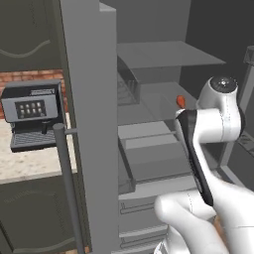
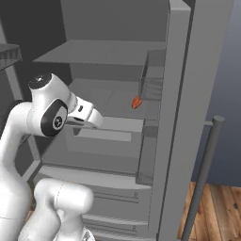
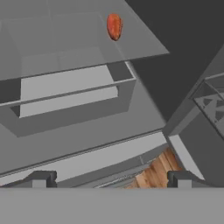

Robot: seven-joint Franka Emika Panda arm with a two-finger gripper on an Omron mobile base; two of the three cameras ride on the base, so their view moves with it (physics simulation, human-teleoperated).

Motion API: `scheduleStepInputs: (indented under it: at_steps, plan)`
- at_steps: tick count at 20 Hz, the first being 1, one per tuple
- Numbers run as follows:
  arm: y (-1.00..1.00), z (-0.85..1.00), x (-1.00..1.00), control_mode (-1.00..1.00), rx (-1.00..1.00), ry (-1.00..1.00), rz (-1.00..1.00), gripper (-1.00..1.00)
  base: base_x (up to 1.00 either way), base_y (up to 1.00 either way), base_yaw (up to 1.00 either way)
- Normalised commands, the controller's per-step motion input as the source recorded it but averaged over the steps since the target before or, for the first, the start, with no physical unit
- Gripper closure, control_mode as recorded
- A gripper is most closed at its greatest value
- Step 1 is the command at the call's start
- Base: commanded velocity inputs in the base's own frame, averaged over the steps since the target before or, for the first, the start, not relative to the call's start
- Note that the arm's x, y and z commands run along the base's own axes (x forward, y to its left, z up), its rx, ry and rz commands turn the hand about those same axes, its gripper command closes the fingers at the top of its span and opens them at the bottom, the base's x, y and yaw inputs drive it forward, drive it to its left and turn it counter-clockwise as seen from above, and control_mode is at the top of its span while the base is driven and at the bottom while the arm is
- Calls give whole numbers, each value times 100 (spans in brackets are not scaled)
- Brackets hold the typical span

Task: Gather the cucumber and sweet potato from the fridge and place them on a tray on the dining counter. Then gather the steak and chicken drumstick from the fridge and place them on the other tray.

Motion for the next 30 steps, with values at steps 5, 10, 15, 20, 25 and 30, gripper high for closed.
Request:
scheduleStepInputs:
  at_steps: [5,10,15,20,25,30]
  plan:
    - [-17,27,37,-100,3,-3,-3,-100,0,0,0]
    - [-30,7,32,-100,6,-3,-5,-100,0,0,0]
    - [-22,0,40,-100,1,0,-5,-100,0,0,0]
    - [-12,-3,41,-100,0,-3,-3,-100,0,0,0]
    - [-17,-18,44,-100,0,-2,-3,-100,0,0,0]
    - [-13,-34,47,-100,0,-1,-3,-100,0,0,0]
